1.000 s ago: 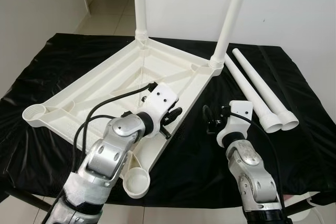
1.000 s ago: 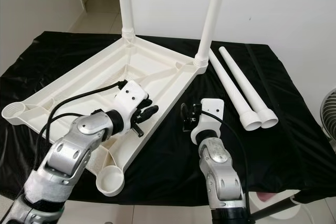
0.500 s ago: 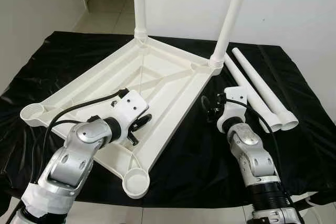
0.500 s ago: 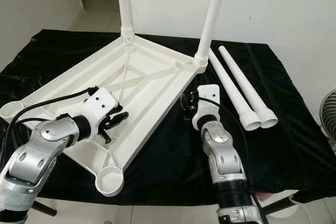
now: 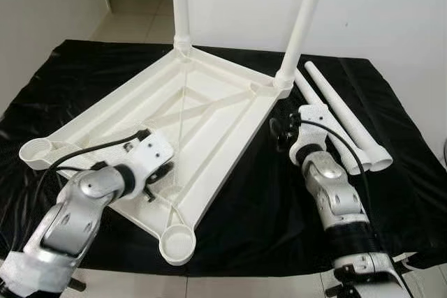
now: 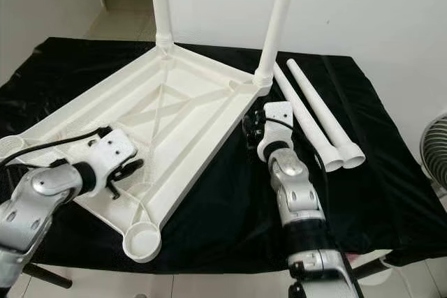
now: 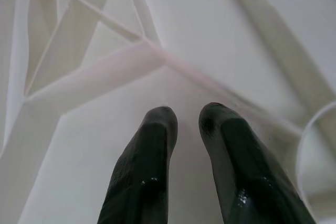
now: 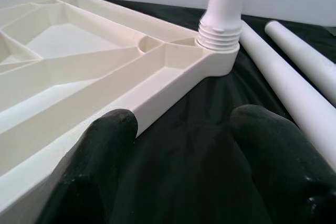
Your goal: Building children table
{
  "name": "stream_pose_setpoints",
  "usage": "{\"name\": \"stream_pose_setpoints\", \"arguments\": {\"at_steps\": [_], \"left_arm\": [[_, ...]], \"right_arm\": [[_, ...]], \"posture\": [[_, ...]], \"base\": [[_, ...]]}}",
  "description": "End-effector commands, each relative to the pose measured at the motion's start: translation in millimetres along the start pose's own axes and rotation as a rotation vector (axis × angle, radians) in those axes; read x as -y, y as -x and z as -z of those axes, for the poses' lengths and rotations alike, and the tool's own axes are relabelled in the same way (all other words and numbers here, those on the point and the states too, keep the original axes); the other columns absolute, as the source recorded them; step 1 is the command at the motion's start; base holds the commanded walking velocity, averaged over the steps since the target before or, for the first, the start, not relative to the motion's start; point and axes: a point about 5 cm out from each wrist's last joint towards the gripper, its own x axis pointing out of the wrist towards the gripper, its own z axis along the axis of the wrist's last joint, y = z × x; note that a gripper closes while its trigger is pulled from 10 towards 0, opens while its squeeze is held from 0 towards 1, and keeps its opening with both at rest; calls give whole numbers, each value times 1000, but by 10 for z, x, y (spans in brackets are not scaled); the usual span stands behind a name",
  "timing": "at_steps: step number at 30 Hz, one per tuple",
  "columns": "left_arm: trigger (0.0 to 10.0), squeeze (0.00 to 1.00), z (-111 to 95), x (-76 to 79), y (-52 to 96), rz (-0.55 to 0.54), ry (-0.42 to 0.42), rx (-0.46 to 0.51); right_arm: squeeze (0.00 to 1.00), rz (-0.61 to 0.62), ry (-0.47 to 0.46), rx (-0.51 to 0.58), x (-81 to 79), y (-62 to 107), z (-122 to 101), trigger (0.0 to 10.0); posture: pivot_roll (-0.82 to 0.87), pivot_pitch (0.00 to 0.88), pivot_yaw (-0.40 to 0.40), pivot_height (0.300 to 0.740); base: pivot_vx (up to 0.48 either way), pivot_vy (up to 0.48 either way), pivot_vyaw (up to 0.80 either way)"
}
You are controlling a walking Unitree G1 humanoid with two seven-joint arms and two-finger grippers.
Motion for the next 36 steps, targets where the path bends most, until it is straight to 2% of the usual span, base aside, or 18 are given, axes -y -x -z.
{"name": "stream_pose_setpoints", "arguments": {"at_steps": [1, 8, 16, 21, 26, 36], "left_arm": [[10000, 0, 78, 21, -11, -24, -30, -35], [10000, 0, 125, 86, -19, 5, -66, -55], [10000, 0, -55, 204, -38, 56, -61, 29], [10000, 0, -76, 228, -42, 69, -67, 37], [10000, 0, -112, 273, -47, 90, -77, 52], [10000, 0, -252, 421, -78, 153, -99, 103]], "right_arm": [[0, 15, 2, -11, 28, -22, 38, 10000], [0, 91, -11, -42, 86, -144, 75, 10000], [0, 114, -27, -77, 84, -296, 106, 10000], [0, 111, -32, -85, 69, -325, 112, 10000], [0, 102, -33, -93, 24, -363, 111, 10000], [0, 16, -42, -130, -197, -447, 154, 10000]], "posture": [[34, 157, -26, 740], [37, 166, -25, 740], [61, 194, -28, 740], [70, 202, -29, 740], [76, 212, -29, 740], [93, 226, -30, 740]], "base": [[0, 0, 0], [0, 0, 0], [0, 0, 0], [0, 0, 0], [0, 0, 0], [0, 0, 0]]}}
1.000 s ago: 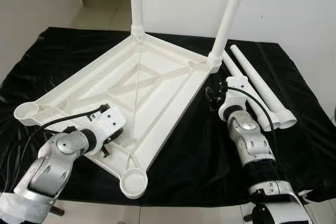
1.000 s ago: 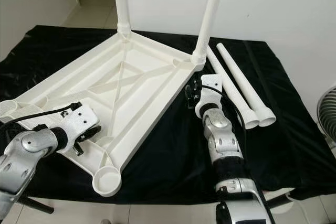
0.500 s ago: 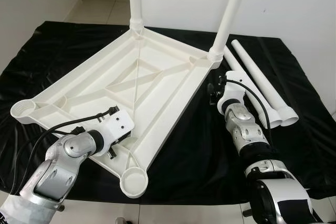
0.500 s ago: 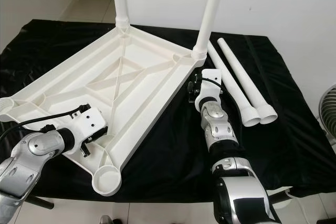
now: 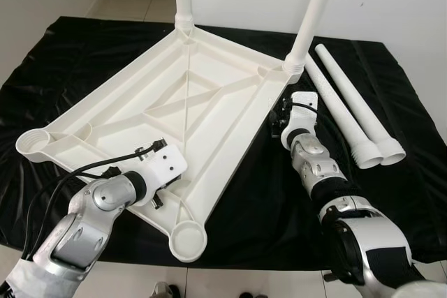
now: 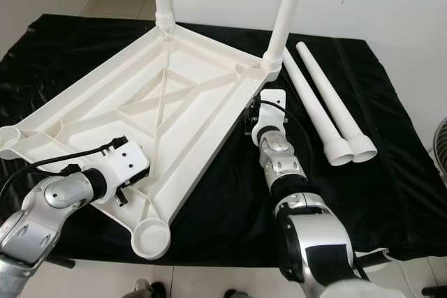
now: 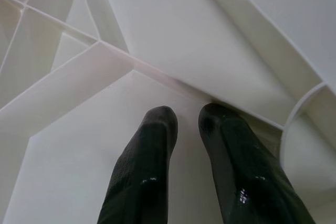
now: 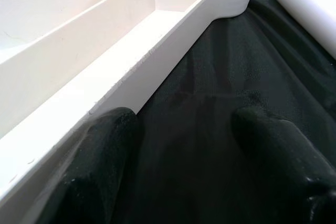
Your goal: Building children table
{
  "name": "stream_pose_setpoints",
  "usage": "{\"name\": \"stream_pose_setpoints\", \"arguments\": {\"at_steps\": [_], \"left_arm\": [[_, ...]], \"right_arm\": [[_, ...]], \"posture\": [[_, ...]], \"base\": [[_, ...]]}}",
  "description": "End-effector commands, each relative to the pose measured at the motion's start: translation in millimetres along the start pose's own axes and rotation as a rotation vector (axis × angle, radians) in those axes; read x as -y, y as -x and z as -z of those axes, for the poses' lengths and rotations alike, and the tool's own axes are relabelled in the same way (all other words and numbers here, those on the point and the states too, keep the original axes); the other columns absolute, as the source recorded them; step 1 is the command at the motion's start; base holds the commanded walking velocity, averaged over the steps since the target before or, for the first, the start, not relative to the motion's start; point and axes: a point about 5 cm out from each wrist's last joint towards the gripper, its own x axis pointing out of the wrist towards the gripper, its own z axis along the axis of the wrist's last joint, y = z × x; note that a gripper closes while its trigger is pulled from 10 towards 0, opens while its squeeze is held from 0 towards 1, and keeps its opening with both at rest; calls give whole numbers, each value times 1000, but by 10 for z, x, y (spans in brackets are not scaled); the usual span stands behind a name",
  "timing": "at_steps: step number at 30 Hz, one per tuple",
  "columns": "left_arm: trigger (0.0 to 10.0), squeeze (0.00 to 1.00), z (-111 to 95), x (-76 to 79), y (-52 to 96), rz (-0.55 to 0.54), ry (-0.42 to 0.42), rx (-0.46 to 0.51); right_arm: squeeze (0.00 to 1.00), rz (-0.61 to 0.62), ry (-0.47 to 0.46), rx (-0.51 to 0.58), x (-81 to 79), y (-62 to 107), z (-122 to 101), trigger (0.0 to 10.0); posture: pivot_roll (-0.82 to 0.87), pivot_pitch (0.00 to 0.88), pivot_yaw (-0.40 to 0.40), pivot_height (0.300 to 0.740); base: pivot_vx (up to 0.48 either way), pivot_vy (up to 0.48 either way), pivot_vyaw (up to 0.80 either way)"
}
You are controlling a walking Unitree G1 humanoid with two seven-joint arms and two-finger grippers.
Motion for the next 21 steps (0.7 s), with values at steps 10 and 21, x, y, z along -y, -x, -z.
{"name": "stream_pose_setpoints", "arguments": {"at_steps": [10, 21], "left_arm": [[10000, 0, -247, 301, -145, 158, -14, 91], [10000, 0, -570, 541, -292, 229, -16, 194]], "right_arm": [[0, -144, 15, -23, -274, 1, 72, 10000], [0, -278, -40, 59, -542, -17, -104, 10000]], "posture": [[102, 232, -28, 740], [100, 232, -19, 740]], "base": [[0, 0, 0], [0, 0, 0]]}}
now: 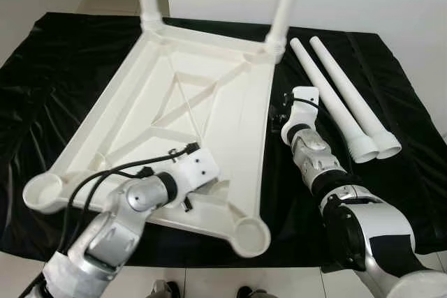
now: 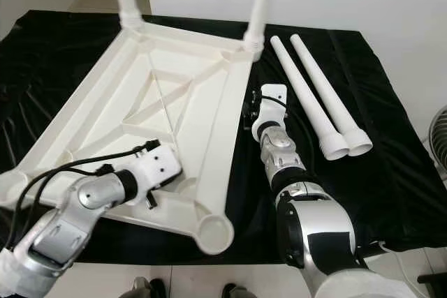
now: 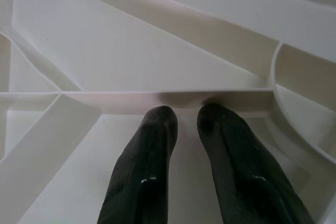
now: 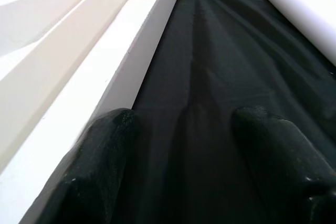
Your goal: Building children table
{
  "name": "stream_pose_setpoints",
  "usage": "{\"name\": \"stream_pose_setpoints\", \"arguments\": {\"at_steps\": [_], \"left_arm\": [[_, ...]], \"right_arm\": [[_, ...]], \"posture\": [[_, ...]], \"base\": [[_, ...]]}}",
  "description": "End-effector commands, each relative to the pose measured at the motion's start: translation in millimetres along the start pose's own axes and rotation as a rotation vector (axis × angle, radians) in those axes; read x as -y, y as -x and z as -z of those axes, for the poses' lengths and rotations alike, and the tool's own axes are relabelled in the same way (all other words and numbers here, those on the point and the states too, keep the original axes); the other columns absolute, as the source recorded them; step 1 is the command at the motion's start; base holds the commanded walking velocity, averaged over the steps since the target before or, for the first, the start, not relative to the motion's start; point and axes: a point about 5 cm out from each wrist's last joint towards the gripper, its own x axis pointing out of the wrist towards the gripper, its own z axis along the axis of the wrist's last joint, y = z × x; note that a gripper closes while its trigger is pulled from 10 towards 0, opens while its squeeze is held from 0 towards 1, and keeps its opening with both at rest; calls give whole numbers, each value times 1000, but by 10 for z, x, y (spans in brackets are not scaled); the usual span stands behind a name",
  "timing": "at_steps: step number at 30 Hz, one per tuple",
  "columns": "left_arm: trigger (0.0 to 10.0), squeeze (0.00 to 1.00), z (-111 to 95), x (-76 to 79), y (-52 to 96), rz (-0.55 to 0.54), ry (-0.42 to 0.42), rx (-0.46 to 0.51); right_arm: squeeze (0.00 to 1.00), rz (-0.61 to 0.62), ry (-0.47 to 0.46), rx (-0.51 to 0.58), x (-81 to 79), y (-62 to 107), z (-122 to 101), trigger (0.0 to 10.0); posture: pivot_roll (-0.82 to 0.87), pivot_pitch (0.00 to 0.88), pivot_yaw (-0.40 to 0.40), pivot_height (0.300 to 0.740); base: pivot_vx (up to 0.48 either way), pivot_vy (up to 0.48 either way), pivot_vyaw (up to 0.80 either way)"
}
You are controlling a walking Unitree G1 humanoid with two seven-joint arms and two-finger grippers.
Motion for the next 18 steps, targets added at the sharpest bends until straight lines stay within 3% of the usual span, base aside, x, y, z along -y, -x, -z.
{"name": "stream_pose_setpoints", "arguments": {"at_steps": [1, 8, 14, 17, 18], "left_arm": [[10000, 0, -196, 275, -119, 139, -10, 88], [10000, 0, -262, 300, -173, 133, 1, 105], [10000, 0, -339, 155, -189, 35, 53, 162], [10000, 0, -342, 144, -183, 32, 58, 167], [10000, 635, -334, 120, -172, 31, 74, 168]], "right_arm": [[0, -207, -28, 3, -482, -11, 8, 10000], [0, -180, -14, -1, -481, -20, 5, 10000], [0, -9, 53, 60, -218, 31, 53, 10000], [0, -5, 71, 73, -204, 41, 54, 10000], [0, -6, 75, 90, -189, 54, 56, 10000]], "posture": [[99, 232, -18, 740], [100, 234, -19, 740], [98, 228, -25, 740], [98, 228, -25, 740], [94, 226, -24, 740]], "base": [[0, 0, 0], [0, 0, 0], [0, 0, 0], [0, 0, 0], [0, 0, 0]]}}
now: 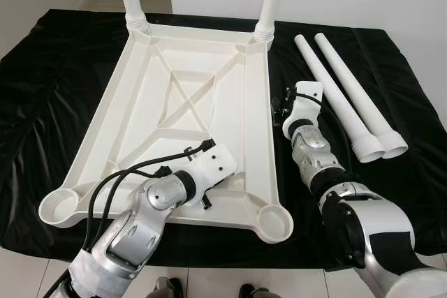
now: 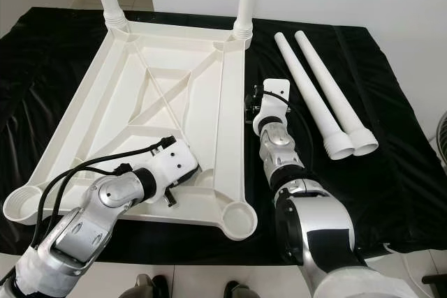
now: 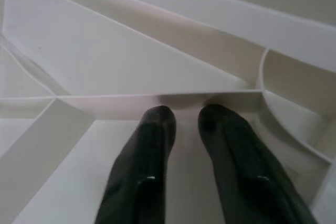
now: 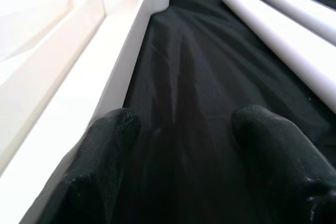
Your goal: Building children table
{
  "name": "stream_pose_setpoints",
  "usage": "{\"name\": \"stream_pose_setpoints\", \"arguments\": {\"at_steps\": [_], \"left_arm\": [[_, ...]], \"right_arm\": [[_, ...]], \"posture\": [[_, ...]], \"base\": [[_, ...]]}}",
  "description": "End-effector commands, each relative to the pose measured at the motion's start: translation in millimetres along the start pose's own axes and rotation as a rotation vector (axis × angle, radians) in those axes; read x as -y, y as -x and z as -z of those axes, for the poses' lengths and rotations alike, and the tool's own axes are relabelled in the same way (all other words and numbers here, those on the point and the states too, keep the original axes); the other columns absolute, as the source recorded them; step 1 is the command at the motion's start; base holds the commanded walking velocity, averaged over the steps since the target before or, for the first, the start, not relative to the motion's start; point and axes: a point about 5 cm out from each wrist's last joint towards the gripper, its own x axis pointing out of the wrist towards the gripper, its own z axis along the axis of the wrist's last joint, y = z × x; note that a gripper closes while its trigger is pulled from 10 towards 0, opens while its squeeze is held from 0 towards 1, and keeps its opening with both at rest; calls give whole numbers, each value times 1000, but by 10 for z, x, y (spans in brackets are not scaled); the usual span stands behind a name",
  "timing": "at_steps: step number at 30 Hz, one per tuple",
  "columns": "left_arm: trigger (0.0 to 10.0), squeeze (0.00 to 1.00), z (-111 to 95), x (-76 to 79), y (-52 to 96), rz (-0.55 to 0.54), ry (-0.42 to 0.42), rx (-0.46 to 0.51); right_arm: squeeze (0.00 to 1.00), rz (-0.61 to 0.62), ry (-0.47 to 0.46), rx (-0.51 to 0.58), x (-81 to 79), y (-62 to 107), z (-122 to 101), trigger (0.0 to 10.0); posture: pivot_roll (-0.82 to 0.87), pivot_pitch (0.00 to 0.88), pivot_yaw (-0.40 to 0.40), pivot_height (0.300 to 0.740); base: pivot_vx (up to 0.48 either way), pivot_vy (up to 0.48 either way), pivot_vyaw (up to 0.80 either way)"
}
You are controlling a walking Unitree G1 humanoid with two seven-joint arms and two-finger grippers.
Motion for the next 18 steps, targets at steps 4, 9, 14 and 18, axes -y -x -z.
{"name": "stream_pose_setpoints", "arguments": {"at_steps": [4, 9, 14, 18], "left_arm": [[10000, 1000, -165, 10, -2, 73, 27, 116], [10000, 1000, -179, -31, 21, 71, -13, 123], [10000, 0, -282, -129, 76, 40, -5, 191], [10000, 0, -344, -204, 88, -8, 73, 251]], "right_arm": [[0, -83, 14, 75, -149, 98, 37, 10000], [0, -79, 19, 132, -102, 126, -21, 10000], [0, -60, 12, 236, 16, 210, -143, 10000], [0, -28, 12, 299, 134, 289, -237, 10000]], "posture": [[81, 209, -21, 740], [80, 204, -20, 740], [77, 174, -18, 740], [68, 145, -15, 740]], "base": [[0, 0, 0], [0, 0, 0], [0, 0, 0], [0, 0, 0]]}}
